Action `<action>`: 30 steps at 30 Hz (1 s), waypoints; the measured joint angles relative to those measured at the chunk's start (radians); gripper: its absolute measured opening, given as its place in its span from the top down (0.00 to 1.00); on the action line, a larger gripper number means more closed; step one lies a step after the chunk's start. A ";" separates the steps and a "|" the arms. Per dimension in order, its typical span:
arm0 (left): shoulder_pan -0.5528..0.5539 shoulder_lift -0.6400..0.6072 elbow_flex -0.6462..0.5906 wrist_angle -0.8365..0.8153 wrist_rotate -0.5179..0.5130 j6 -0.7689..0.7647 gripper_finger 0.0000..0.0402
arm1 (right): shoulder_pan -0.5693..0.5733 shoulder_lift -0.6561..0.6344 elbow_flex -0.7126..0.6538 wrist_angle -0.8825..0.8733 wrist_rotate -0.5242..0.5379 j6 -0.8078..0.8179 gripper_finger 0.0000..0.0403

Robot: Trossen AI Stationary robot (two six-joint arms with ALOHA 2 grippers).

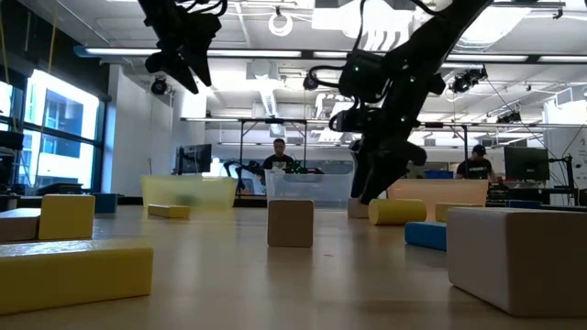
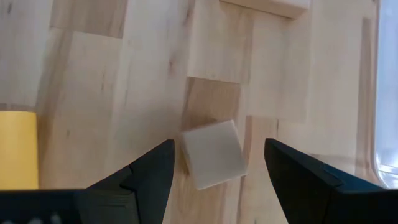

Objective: Sort & place blocks by color
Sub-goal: Put the brown block into the orange bin

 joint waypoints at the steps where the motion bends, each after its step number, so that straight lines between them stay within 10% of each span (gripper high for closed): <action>1: 0.000 0.000 0.000 0.000 0.000 0.000 0.50 | -0.004 0.000 0.000 0.001 0.000 0.000 0.41; 18: 0.000 0.000 0.000 0.000 0.000 0.000 0.50 | -0.024 0.044 -0.002 0.014 -0.062 0.030 0.42; 30: -0.004 0.000 0.000 0.002 0.000 0.011 0.50 | -0.023 0.045 0.000 0.024 -0.071 0.182 0.74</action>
